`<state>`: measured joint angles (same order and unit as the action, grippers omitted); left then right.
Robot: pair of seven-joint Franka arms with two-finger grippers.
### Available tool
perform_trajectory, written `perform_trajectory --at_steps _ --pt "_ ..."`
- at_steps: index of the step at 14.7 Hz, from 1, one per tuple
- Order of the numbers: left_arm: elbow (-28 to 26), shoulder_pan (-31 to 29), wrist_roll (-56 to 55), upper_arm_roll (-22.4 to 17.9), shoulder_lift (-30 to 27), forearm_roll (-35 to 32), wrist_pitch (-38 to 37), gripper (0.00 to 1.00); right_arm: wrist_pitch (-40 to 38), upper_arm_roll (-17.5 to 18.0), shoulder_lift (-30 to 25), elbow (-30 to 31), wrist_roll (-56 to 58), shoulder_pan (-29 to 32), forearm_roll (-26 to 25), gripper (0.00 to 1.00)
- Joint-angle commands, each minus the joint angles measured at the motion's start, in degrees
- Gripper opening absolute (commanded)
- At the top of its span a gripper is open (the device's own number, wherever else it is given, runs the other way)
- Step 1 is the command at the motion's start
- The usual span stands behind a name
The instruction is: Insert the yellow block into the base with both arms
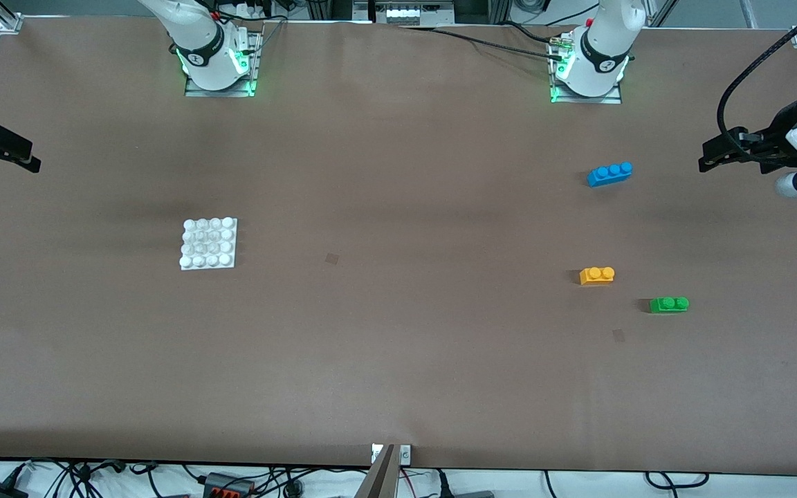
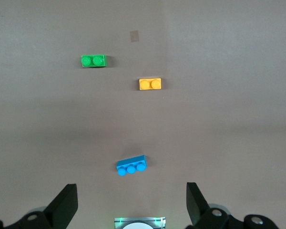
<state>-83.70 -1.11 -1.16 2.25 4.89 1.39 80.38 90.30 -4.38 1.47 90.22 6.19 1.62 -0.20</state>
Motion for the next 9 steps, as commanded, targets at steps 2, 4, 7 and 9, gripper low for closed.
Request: perform_trajectory --at_steps 2,4,7,9 --pt "0.1 0.1 -0.2 -0.1 -0.3 1.1 -0.6 1.00 0.8 0.6 0.3 -0.4 -2.0 0.6 0.8 1.00" --pt "0.1 0.0 -0.3 -0.1 -0.3 1.1 -0.6 1.00 0.3 0.6 0.2 -0.4 -1.9 0.5 0.9 1.00" --pt "0.1 -0.1 -0.3 -0.1 -0.2 1.1 -0.6 1.00 0.1 0.7 0.6 -0.5 -1.5 0.3 0.6 1.00" --pt "0.1 -0.1 -0.3 -0.1 -0.2 1.1 -0.6 1.00 -2.1 0.7 0.7 -0.4 -1.7 0.0 0.5 1.00"
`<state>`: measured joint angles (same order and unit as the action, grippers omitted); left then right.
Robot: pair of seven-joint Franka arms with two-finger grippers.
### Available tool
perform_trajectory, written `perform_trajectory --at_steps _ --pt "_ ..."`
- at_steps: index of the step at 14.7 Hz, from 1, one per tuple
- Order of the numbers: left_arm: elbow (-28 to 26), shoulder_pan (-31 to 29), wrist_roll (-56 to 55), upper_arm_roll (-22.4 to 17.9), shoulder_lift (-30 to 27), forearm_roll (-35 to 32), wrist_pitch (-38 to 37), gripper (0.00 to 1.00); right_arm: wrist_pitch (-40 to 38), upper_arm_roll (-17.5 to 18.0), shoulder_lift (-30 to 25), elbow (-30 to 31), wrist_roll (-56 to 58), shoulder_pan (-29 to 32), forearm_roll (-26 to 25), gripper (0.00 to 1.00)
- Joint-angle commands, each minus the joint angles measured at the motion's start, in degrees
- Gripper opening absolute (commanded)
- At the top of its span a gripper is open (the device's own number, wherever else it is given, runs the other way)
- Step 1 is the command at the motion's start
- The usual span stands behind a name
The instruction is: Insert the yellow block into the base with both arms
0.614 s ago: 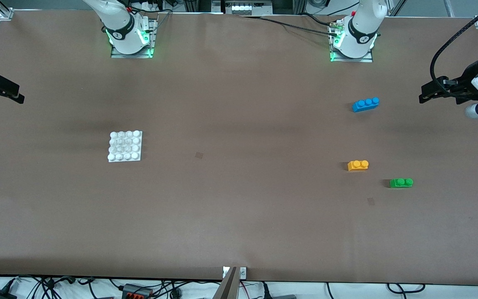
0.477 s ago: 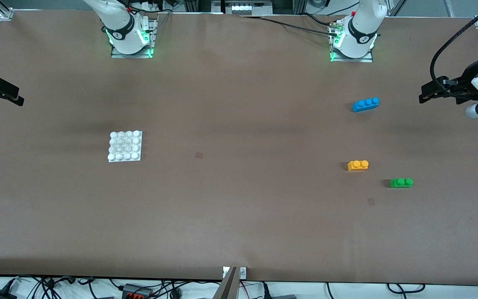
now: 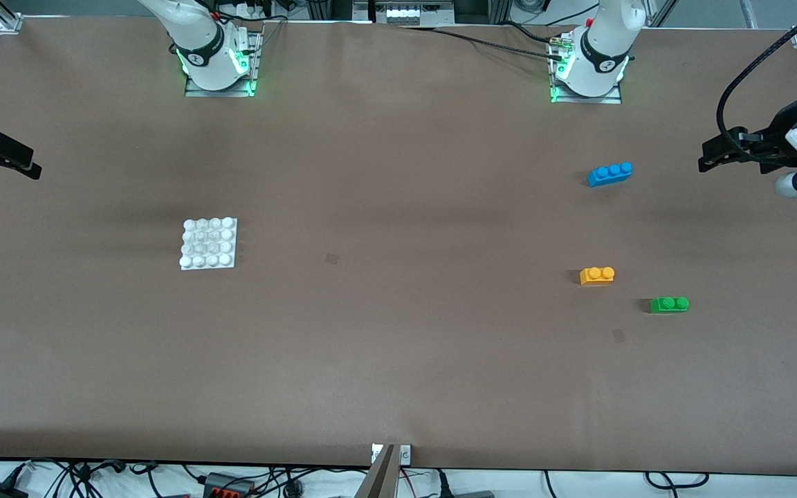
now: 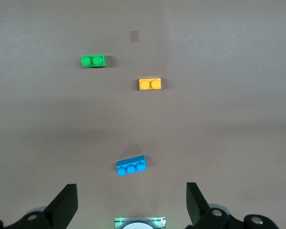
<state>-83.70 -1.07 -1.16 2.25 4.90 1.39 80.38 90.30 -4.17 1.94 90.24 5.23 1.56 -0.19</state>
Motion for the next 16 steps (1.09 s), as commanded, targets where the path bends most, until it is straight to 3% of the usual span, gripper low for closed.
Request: perform_trajectory --at_steps 1,8,11,13,16 --pt "0.1 -0.2 -0.3 -0.1 -0.2 1.1 -0.6 1.00 -2.5 0.5 0.8 -0.4 -0.2 0.1 0.6 1.00" --pt "0.1 -0.2 -0.3 -0.1 -0.2 1.1 -0.6 1.00 -3.2 0.6 4.8 -0.7 0.3 -0.1 0.7 1.00" --pt "0.1 -0.2 -0.3 -0.1 -0.2 1.1 -0.6 1.00 -7.5 0.6 8.6 0.0 0.6 -1.5 0.6 1.00" --pt "0.1 -0.2 -0.3 -0.1 -0.2 1.1 -0.6 1.00 -2.3 0.7 9.3 3.2 0.5 -2.1 0.7 1.00" --pt "0.1 -0.2 -0.2 -0.2 -0.2 1.0 -0.6 1.00 9.3 0.7 8.3 13.5 -0.2 -2.5 1.2 1.00"
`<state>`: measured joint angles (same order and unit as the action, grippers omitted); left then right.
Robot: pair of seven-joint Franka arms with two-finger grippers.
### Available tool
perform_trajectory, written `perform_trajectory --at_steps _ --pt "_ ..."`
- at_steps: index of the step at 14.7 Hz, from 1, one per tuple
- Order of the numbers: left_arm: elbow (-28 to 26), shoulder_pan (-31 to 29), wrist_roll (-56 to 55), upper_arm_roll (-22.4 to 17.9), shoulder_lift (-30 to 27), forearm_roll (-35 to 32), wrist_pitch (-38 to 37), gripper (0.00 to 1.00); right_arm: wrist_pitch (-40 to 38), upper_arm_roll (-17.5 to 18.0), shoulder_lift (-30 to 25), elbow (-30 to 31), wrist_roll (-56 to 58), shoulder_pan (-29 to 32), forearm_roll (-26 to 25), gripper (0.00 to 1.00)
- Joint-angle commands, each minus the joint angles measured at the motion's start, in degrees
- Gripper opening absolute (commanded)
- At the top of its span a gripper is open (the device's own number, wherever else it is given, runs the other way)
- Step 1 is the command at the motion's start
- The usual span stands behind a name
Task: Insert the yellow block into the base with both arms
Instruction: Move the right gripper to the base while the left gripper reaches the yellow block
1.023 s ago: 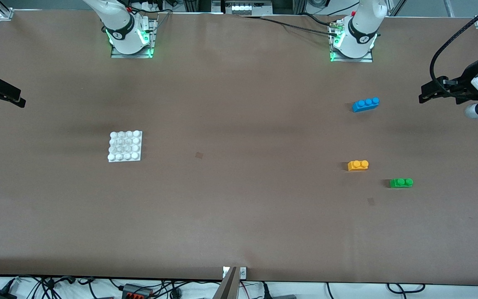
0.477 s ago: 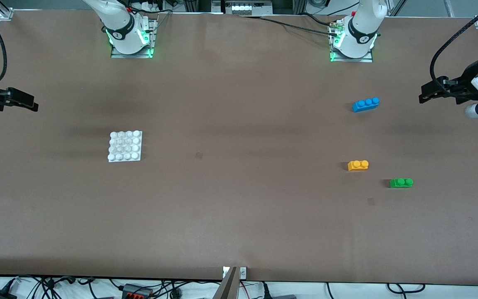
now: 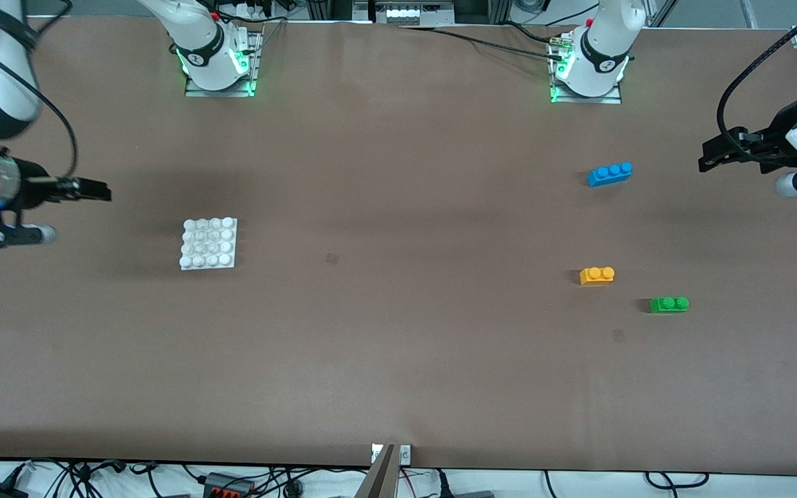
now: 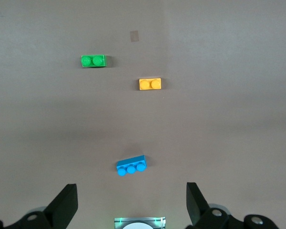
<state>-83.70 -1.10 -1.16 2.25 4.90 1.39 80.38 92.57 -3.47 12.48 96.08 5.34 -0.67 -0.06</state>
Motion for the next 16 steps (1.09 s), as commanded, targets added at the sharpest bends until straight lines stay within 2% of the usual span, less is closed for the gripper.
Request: perform_trajectory --at_steps 1,3,5,7,16 --pt "0.1 -0.1 -0.2 -0.2 -0.2 1.1 -0.6 1.00 11.5 0.0 -2.9 11.4 -0.4 -0.7 1.1 1.00" --pt "0.1 -0.2 -0.2 -0.2 -0.2 1.1 -0.6 1.00 20.4 0.0 -3.2 18.4 -0.4 -0.9 2.1 1.00" --pt "0.1 -0.1 -0.2 -0.3 -0.1 1.1 -0.6 1.00 31.6 0.0 -2.8 26.1 -0.4 -1.4 7.9 1.00" --pt "0.1 -0.1 -0.2 -0.3 -0.1 1.1 -0.6 1.00 41.4 0.0 -1.3 30.6 -0.4 -4.1 8.5 1.00" --pt "0.1 -0.1 -0.2 -0.3 -0.1 1.1 -0.7 1.00 50.4 -0.1 6.9 32.0 -0.2 -4.1 8.5 1.00"
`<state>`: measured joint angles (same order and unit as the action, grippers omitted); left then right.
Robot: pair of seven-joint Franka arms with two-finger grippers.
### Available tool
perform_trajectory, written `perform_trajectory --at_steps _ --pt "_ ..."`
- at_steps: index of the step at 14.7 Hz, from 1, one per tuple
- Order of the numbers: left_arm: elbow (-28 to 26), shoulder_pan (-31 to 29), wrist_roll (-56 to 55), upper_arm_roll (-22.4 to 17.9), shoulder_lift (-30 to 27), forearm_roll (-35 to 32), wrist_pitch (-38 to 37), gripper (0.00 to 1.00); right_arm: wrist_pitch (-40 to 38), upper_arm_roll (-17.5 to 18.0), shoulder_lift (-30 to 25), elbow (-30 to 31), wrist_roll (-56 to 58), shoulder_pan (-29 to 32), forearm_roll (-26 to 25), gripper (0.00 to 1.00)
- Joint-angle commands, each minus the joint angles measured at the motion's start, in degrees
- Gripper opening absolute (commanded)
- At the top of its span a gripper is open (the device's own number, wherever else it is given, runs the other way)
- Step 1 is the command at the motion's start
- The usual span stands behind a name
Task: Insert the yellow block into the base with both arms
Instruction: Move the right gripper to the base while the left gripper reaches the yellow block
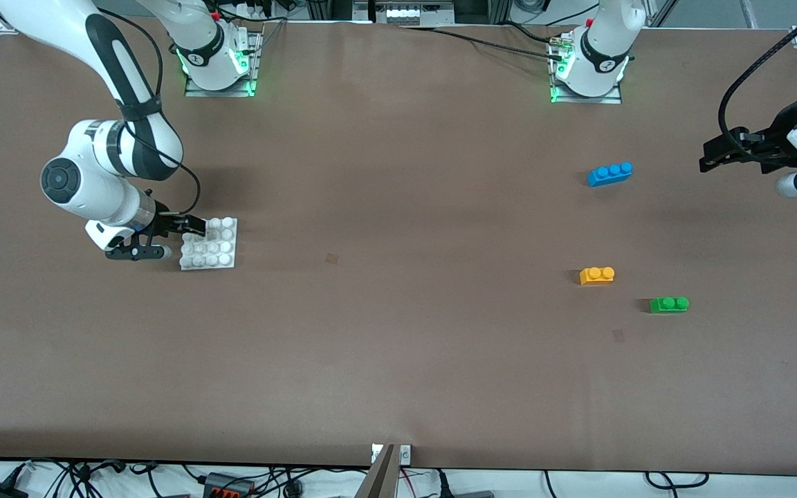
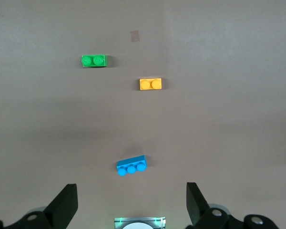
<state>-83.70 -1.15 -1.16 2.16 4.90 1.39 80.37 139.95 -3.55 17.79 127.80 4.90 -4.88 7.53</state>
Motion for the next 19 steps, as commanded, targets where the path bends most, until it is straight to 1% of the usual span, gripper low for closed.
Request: perform_trajectory --at_steps 1,9,10,11,12,13,14,15,17,18,19 --pt "0.1 -0.2 -0.2 -0.2 -0.2 1.1 -0.7 1.00 4.0 -0.1 2.7 0.3 0.5 0.1 0.9 1.00" --pt "0.1 0.0 -0.3 -0.4 -0.2 1.1 -0.7 1.00 5.0 0.0 5.3 0.3 1.0 0.2 1.0 1.00" --pt "-0.1 0.0 -0.2 -0.4 -0.2 1.1 -0.7 1.00 5.1 0.0 5.7 0.3 1.1 0.2 1.0 0.95" --pt "-0.1 0.0 -0.2 -0.5 -0.2 1.1 -0.7 1.00 5.1 0.0 5.9 0.3 1.1 0.2 1.0 0.84" --pt "-0.4 0.1 0.6 -0.5 0.0 1.1 -0.5 1.00 5.0 0.0 6.0 0.3 1.1 0.2 1.0 0.70" --pt "-0.1 0.4 1.4 -0.5 1.1 1.2 -0.3 1.00 5.0 0.0 6.0 0.3 1.1 0.2 1.0 0.60" --pt "-0.2 0.6 1.3 -0.4 1.4 1.1 -0.2 1.00 5.0 0.0 6.1 0.2 1.1 0.1 1.0 0.54" --pt "-0.9 0.6 1.4 -0.4 1.8 1.2 0.8 1.00 5.0 0.0 6.3 0.2 1.1 0.2 1.0 0.51" --pt "-2.6 0.2 2.6 -0.6 4.1 2.7 6.6 1.00 5.0 0.0 6.6 0.1 1.1 0.1 1.1 0.49" --pt "-4.9 0.2 2.9 -0.6 4.9 2.7 8.6 1.00 5.0 0.0 6.6 0.1 1.1 0.1 1.1 0.48" --pt "-8.4 0.6 2.9 -0.7 4.9 2.7 13.2 1.00 5.0 0.0 6.6 0.1 1.1 0.1 1.2 0.48"
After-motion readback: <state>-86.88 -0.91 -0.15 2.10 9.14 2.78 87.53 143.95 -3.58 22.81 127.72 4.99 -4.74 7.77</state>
